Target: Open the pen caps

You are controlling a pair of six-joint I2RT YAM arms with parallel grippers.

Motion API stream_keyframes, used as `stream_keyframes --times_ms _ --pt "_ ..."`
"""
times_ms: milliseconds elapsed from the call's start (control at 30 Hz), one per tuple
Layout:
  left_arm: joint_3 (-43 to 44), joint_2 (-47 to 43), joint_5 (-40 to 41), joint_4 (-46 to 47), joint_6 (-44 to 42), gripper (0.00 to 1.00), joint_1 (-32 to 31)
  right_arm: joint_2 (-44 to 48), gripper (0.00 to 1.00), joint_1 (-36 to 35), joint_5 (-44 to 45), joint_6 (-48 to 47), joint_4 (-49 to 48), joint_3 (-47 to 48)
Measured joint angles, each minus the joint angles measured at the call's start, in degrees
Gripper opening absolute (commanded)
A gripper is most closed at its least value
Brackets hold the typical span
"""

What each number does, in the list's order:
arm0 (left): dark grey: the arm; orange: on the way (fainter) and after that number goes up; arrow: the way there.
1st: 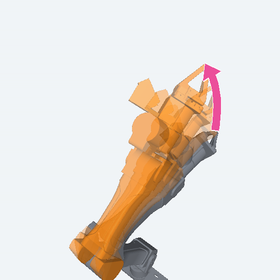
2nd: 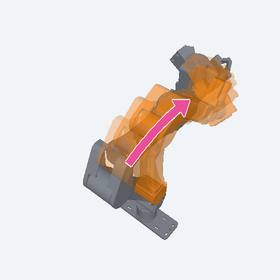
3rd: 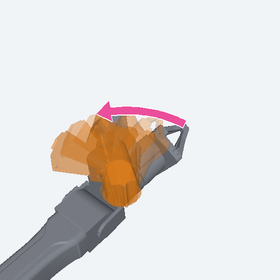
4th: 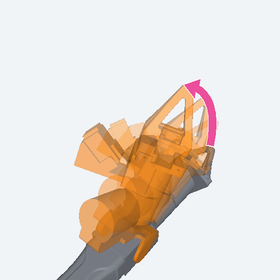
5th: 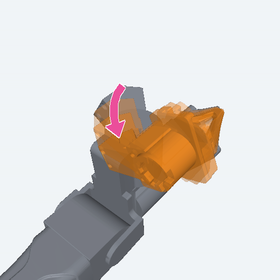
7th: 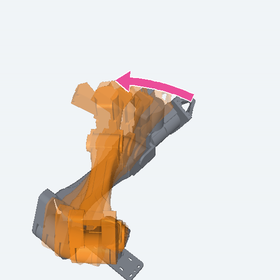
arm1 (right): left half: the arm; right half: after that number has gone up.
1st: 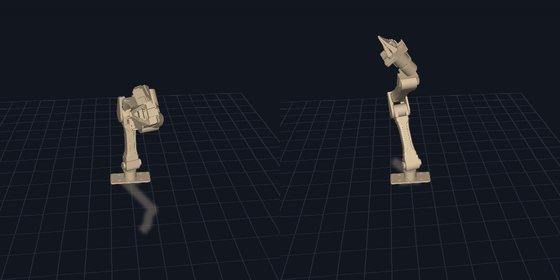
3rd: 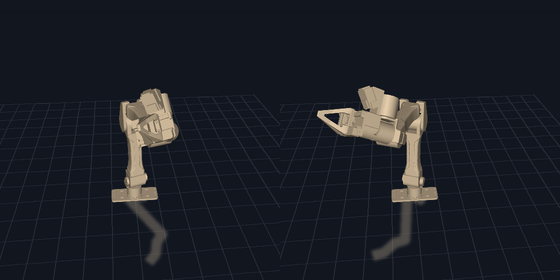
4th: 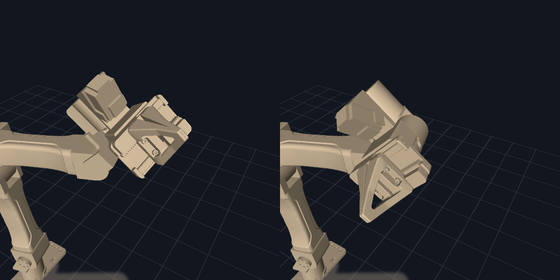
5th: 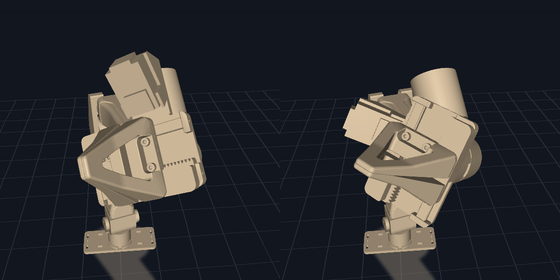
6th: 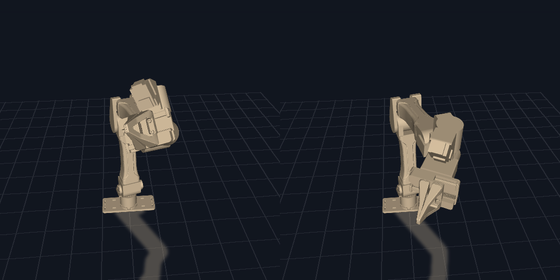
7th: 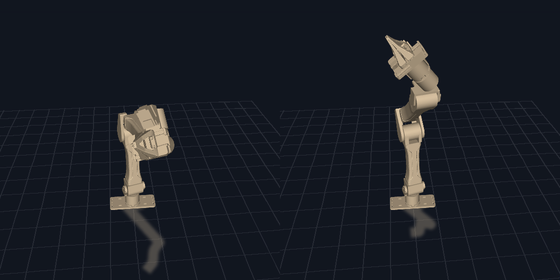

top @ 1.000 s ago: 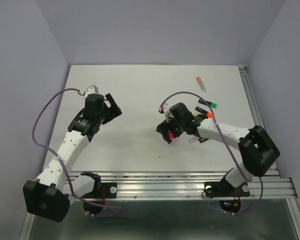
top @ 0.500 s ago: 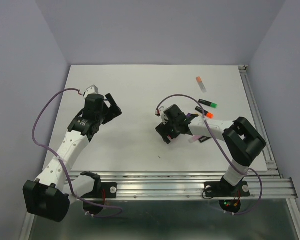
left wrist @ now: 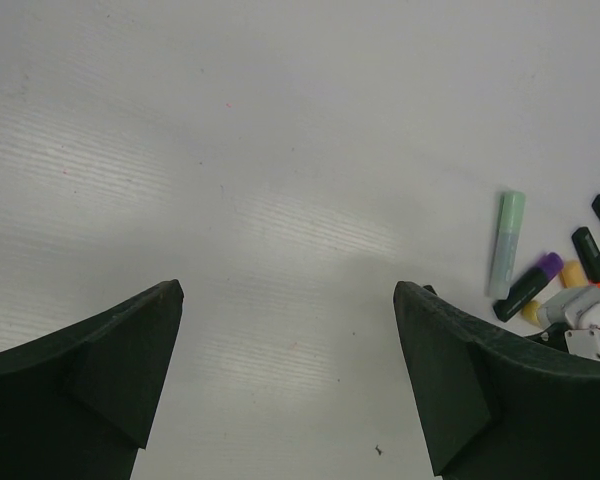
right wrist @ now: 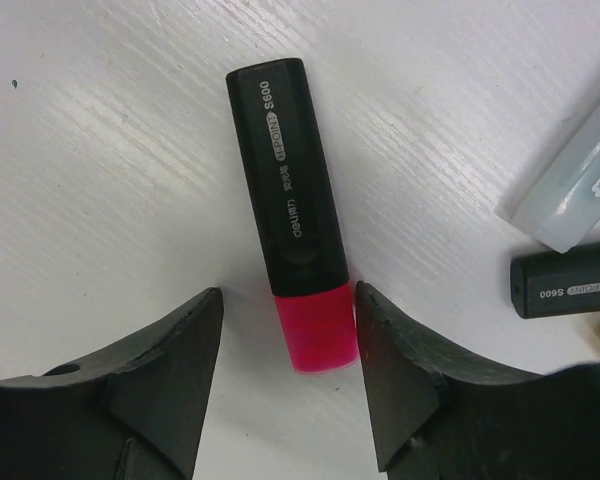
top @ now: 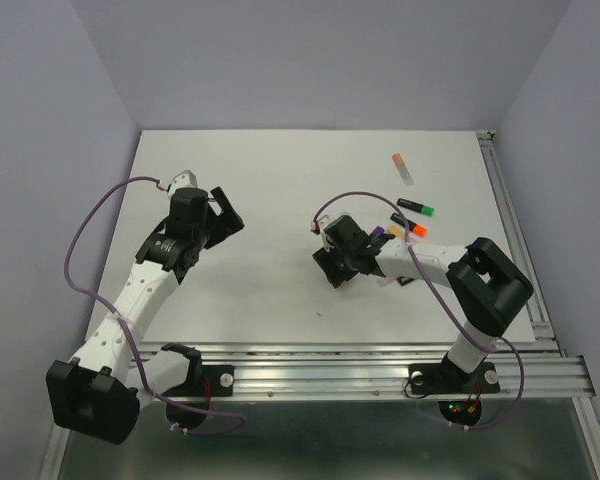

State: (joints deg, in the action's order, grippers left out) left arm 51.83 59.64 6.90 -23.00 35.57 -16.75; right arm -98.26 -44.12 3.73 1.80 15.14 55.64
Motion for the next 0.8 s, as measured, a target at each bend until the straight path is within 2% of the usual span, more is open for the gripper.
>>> stream_keyframes --times_ms 100,167,233,333,433,533,633,800 --pt "0.0 0.0 -0.4 0.0 0.0 0.99 0.0 0.4 0.58 -0.3 1.1 1.5 -0.1 -0.6" --pt "0.0 0.0 -0.5 0.0 -0.2 0.99 0.0 0.5 0.53 -0.6 1.6 2.3 -0.2 -0.7" --pt "0.0 0.0 -0.7 0.0 -0.2 0.99 0.0 0.7 0.48 -0.7 1.9 3.1 0.2 -0.7" --pt "0.0 -0.3 -0.7 0.0 -0.2 0.99 0.0 0.9 0.33 -1.1 1.9 4.2 0.8 -0.7" --pt "0.0 -0.6 -0.8 0.0 -0.4 0.99 0.0 1.3 0.26 -1.3 1.8 4.8 1.1 -1.0" --pt "0.0 -0.9 -1.3 0.0 -0.8 0.99 0.0 1.7 0.21 -1.3 1.8 5.5 1.9 -1.1" --pt "0.0 -1.2 -2.9 0.1 -0.9 0.99 0.0 2.5 0.21 -1.3 1.8 5.8 3.1 -1.6" --pt "-2.1 -3.5 -9.8 3.4 -0.9 0.99 -0.4 7.7 0.18 -1.4 1.1 6.9 3.6 -4.6"
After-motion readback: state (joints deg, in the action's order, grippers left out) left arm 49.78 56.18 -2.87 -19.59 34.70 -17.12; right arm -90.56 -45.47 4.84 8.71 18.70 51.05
